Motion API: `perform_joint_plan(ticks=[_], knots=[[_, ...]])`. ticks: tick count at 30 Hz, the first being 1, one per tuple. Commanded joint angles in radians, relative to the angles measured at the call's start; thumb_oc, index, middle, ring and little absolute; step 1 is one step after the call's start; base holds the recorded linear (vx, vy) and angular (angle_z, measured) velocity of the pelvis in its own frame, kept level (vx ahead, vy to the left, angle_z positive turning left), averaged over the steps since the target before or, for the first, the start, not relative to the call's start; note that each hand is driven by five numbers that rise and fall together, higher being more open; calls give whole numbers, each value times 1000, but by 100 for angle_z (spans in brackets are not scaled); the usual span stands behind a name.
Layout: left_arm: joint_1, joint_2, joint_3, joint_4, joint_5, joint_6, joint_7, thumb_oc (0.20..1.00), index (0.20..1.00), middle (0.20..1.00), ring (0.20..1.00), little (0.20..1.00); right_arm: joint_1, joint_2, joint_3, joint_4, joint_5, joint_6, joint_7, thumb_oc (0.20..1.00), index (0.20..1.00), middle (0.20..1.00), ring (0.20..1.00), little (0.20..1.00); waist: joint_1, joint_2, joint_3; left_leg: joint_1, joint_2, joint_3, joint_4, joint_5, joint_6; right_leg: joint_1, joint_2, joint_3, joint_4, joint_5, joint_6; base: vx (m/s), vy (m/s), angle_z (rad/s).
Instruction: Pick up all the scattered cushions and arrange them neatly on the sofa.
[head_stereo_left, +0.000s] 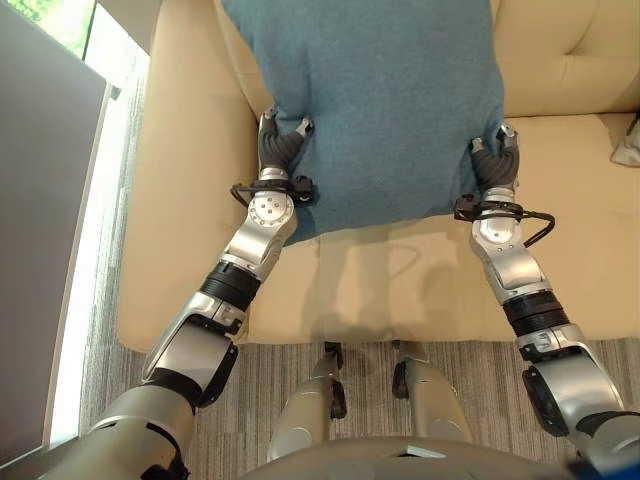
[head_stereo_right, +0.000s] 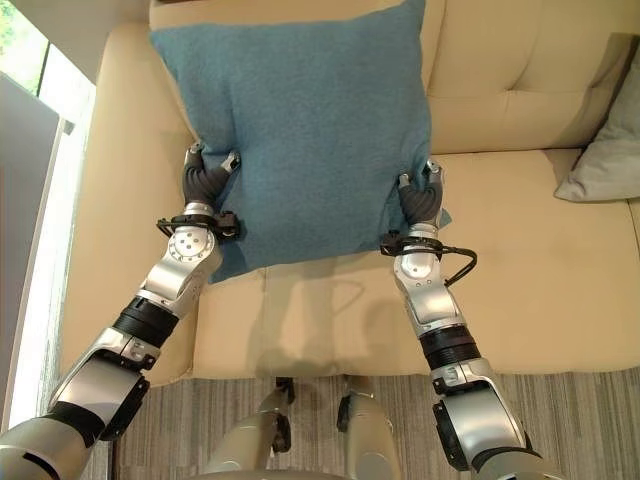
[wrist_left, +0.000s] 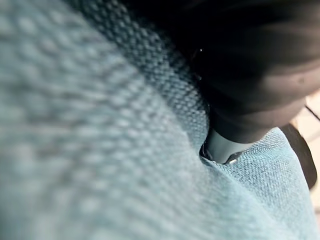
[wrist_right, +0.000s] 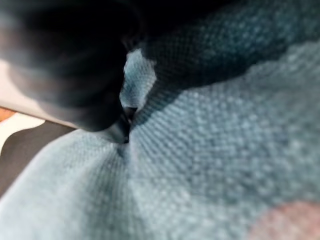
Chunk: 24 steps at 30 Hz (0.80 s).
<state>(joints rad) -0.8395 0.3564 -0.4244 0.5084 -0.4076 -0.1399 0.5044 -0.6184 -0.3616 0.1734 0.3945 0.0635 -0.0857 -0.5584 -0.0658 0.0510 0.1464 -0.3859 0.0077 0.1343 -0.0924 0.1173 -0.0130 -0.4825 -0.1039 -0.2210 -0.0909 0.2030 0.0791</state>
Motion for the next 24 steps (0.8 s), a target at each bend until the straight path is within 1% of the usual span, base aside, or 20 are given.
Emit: perform_joint_plan(ticks=[1, 3, 4, 7, 8, 10, 11, 13, 14, 15, 18, 20, 24], knots=[[-100, -31, -95, -60, 139, -126, 32, 200, 200, 200, 200, 200, -145, 53, 84, -118, -108, -130, -55, 200, 200, 200, 200, 200, 4, -19, -82, -35, 18, -24, 5, -19, -84, 7, -24, 3, 4, -36, 155, -11, 23, -14], [-144, -36, -105, -66, 178, -137, 66, 200, 200, 200, 200, 200, -186, 49, 79, -128, -138, -141, -94, 200, 200, 200, 200, 200, 1, -16, -82, -55, 17, -23, 5, -15, -84, -15, -27, 8, 4, -31, 157, -7, 30, -16], [-184, -50, -103, -78, 213, -149, 112, 200, 200, 200, 200, 200, -224, 38, 74, -137, -184, -152, -147, 200, 200, 200, 200, 200, -2, -13, -85, -78, 15, -26, 5, -12, -87, -44, -30, 11, 4, -27, 159, -6, 27, -10], [-230, -63, -115, -36, 239, -146, 138, 200, 200, 200, 200, 200, -266, 18, 79, -121, -221, -153, -185, 200, 200, 200, 200, 200, -5, -11, -90, -99, 13, -29, 5, -8, -90, -67, -35, 11, 4, -22, 161, 0, 6, -1], [-298, -65, -136, 23, 232, -143, 142, 200, 200, 200, 200, 200, -323, 9, 85, -87, -221, -148, -214, 200, 200, 200, 200, 200, -9, -8, -93, -125, 10, -27, 5, -5, -94, -94, -37, 12, 4, -16, 163, 0, 0, 0], [-354, -62, -153, 85, 212, -141, 131, 200, 200, 200, 200, 200, -379, -1, 96, -39, -207, -142, -230, 200, 200, 200, 200, 200, -9, -7, -92, -144, 11, -28, 5, 0, -96, -112, -38, 12, 4, -12, 163, 0, 0, 0], [-415, -61, -174, 157, 184, -135, 116, 200, 200, 200, 200, 200, -437, -5, 110, 15, -185, -135, -238, 200, 200, 200, 200, 200, -9, -8, -90, -163, 12, -29, 5, 7, -100, -130, -38, 16, 4, -8, 165, 0, 0, 0], [-504, -40, -202, 274, 166, -120, 91, 200, 200, 200, 200, 200, -538, -19, 136, 103, -150, -128, -253, 200, 200, 200, 200, 200, -7, -5, -84, -199, 14, -28, 5, 16, -103, -167, -40, 19, 4, 1, 167, 0, 0, 0], [-508, -40, -202, 277, 165, -121, 90, 200, 200, 200, 200, 200, -543, -19, 136, 107, -149, -130, -253, 200, 200, 200, 200, 200, -7, -5, -84, -201, 14, -28, 5, 16, -102, -170, -40, 19, 4, 2, 167, 0, 0, 0], [-557, -27, -211, 337, 144, -113, 75, 200, 200, 200, 200, 200, -598, -30, 151, 163, -125, -123, -263, 200, 200, 200, 200, 200, -4, -5, -82, -224, 17, -31, 5, 23, -106, -191, -41, 21, 4, 7, 170, 0, 0, 0], [-648, 14, -243, 434, 132, -99, 45, 200, 200, 200, 200, 200, -705, -68, 195, 266, -88, -112, -257, 200, 200, 200, 200, 200, 5, -1, -78, -271, 17, -32, 5, 37, -109, -241, -40, 27, 4, 17, 177, 0, 0, 0], [-663, 26, -243, 444, 128, -96, 43, 200, 200, 200, 200, 200, -728, -77, 207, 285, -77, -109, -254, 200, 200, 200, 200, 200, 8, 0, -79, -287, 19, -33, 5, 41, -110, -259, -40, 29, 4, 21, 179, -16, -2, -5], [-724, 56, -259, 524, 136, -83, 33, 200, 200, 200, 200, 200, -794, -96, 258, 396, -20, -98, -227, 200, 200, 200, 200, 200, 16, 3, -78, -360, 15, -37, 5, 60, -115, -337, -38, 37, 4, 32, 183, -29, -1, -2]])
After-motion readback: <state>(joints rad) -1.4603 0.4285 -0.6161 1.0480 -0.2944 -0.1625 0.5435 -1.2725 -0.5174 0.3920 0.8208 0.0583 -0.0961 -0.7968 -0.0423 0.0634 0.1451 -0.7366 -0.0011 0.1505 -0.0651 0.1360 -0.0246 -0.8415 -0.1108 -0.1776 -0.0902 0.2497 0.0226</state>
